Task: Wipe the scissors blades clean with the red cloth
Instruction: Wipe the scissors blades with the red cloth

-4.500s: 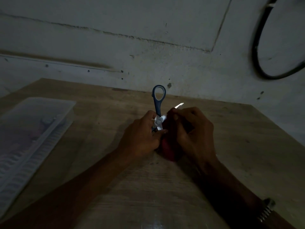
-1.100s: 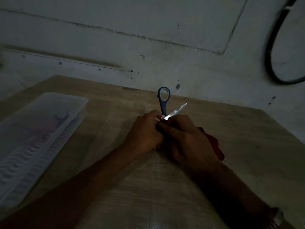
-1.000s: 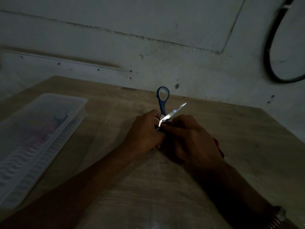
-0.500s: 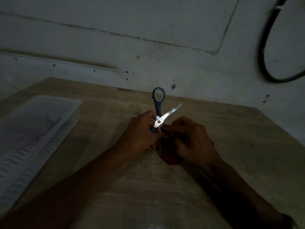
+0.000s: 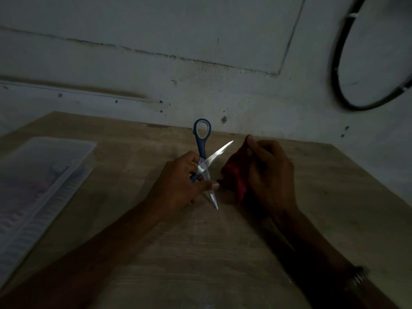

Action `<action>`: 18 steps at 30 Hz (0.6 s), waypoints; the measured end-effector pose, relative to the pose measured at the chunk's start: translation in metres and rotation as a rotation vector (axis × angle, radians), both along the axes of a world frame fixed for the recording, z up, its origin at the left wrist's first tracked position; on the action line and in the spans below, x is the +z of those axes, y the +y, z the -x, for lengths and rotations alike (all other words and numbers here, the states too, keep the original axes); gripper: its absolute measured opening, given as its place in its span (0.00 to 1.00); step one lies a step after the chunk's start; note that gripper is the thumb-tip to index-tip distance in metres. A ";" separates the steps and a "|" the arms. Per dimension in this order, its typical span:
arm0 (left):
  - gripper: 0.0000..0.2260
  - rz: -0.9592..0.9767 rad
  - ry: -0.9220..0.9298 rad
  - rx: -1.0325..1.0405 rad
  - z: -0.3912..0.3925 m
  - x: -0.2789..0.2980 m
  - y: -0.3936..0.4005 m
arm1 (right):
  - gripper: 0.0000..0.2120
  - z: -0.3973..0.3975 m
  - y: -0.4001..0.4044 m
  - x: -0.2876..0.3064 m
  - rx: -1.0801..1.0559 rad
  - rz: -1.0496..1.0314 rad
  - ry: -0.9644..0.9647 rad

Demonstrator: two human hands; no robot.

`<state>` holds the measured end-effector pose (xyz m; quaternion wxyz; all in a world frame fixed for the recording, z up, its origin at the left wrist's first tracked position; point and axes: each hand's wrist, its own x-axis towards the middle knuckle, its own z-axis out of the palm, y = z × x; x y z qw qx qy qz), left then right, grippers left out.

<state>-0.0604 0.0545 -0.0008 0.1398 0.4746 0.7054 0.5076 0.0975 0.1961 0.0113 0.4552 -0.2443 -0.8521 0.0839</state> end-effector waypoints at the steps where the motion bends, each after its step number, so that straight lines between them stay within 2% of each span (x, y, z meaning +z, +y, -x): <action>1: 0.17 -0.002 -0.009 0.005 0.001 -0.001 0.000 | 0.20 0.002 -0.007 -0.003 0.080 -0.047 -0.034; 3: 0.16 -0.014 -0.013 -0.012 0.002 -0.002 0.000 | 0.19 0.008 -0.016 -0.007 0.259 -0.106 -0.150; 5: 0.15 -0.029 0.000 -0.042 0.001 -0.002 -0.001 | 0.19 0.014 -0.015 -0.011 0.329 -0.151 -0.233; 9: 0.16 -0.030 0.035 -0.070 0.001 -0.003 -0.003 | 0.20 0.013 -0.005 -0.011 0.200 -0.145 -0.236; 12: 0.17 -0.008 0.000 -0.065 0.000 -0.002 -0.002 | 0.20 0.012 0.017 -0.006 0.000 -0.051 -0.140; 14: 0.17 0.003 -0.030 -0.055 -0.001 0.000 -0.001 | 0.17 0.009 0.026 -0.003 -0.050 -0.002 -0.039; 18: 0.17 0.032 -0.088 0.008 0.007 -0.001 -0.001 | 0.18 0.002 -0.001 -0.003 0.085 -0.075 0.012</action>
